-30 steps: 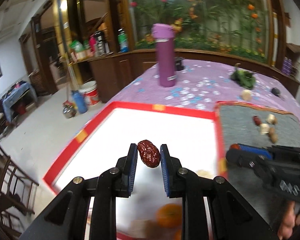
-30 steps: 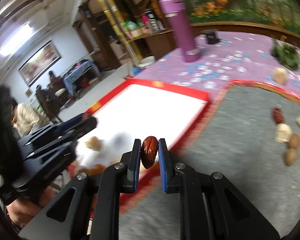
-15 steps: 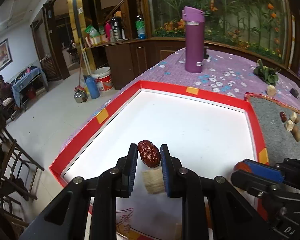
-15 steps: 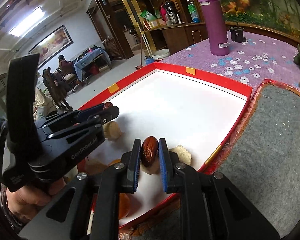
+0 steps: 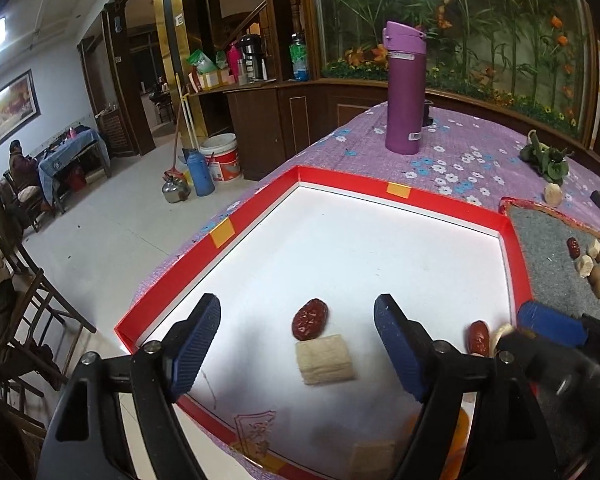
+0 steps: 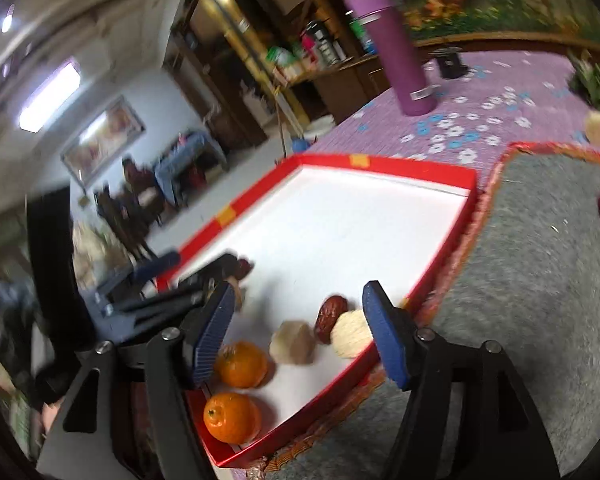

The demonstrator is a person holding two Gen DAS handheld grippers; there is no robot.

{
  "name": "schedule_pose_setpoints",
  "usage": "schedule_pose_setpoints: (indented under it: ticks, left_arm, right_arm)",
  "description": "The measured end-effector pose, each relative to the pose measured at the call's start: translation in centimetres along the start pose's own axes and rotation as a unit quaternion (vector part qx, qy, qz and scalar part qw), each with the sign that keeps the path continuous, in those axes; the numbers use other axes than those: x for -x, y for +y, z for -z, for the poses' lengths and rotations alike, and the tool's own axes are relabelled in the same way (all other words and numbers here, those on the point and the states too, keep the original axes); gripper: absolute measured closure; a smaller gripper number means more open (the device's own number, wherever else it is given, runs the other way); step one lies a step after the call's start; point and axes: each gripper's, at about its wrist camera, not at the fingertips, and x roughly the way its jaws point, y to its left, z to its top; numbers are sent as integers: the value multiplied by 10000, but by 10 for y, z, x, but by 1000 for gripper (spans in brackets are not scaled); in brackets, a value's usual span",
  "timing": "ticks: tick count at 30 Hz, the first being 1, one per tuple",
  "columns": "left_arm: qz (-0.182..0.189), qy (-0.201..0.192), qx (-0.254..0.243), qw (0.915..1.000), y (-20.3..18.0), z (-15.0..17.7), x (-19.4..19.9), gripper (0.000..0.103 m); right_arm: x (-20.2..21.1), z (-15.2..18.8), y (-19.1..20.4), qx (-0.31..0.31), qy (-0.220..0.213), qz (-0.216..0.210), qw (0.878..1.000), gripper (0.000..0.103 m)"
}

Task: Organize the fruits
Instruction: 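Lower both red dates onto the white tray and open both tools, then grasp a brown round ball with the right tool while the left tool grasps another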

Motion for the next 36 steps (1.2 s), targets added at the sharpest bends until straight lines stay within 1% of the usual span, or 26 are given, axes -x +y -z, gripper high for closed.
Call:
schedule_pose_setpoints:
  ticks: [3, 5, 7, 11, 14, 16, 17, 18, 19, 21, 23, 25, 26, 27, 28, 31, 34, 36]
  left_arm:
    - [53, -36, -114, 9999, -10, -1, 6, 24]
    - [130, -75, -196, 9997, -18, -2, 11, 24]
    - [253, -127, -349, 9990, -30, -4, 19, 24]
    - [514, -244, -733, 9957, -59, -6, 33, 23]
    - [769, -327, -1096, 9905, -86, -7, 42, 22]
    - [947, -360, -1331, 9859, -104, -6, 47, 22]
    - [1060, -366, -1453, 9830, -113, -6, 49, 22]
    - [1164, -362, -1541, 9805, -122, -6, 51, 22]
    - [1303, -340, -1635, 9773, -132, -6, 52, 22]
    - [1502, -270, -1748, 9727, -146, -5, 52, 22]
    - [1711, -150, -1865, 9673, -161, -4, 51, 22]
    - [1875, -54, -1949, 9627, -172, -3, 51, 22]
    - [1954, 11, -1964, 9608, -176, -2, 51, 22]
    - [2030, 74, -1960, 9593, -179, -1, 52, 22]
    - [2137, 161, -1952, 9571, -182, -1, 51, 22]
    - [2351, 367, -1922, 9521, -190, 1, 48, 22]
    - [2563, 586, -1849, 9469, -197, 2, 45, 22]
    - [2617, 655, -1845, 9451, -202, 1, 43, 22]
  right_arm:
    - [8, -2, -15, -441, -119, -152, 9988, 35]
    - [16, -2, -20, -611, -177, -167, 9978, 34]
    - [26, -4, -23, -599, -200, -174, 9979, 34]
    - [64, -13, -38, -515, -430, 13, 9977, 34]
    - [101, -20, -63, -449, -608, 515, 9958, 33]
    - [125, -21, -89, -449, -672, 1038, 9913, 33]
    - [134, -22, -100, -488, -679, 1228, 9889, 33]
    - [143, -22, -114, -536, -640, 1504, 9851, 33]
    - [147, -24, -125, -546, -550, 1731, 9819, 33]
    - [148, -28, -147, -537, -344, 2194, 9735, 34]
    - [145, -32, -166, -519, -173, 2411, 9690, 34]
    - [135, -35, -178, -415, 27, 2649, 9634, 42]
    - [131, -37, -181, -347, 143, 2746, 9608, 49]
    - [126, -38, -184, -273, 272, 2821, 9586, 53]
    - [122, -40, -187, -226, 318, 2866, 9573, 54]
    - [115, -42, -198, -195, 429, 2906, 9557, 63]
    - [105, -47, -199, -152, 483, 2964, 9537, 66]
    - [100, -51, -199, -91, 456, 3000, 9528, 70]
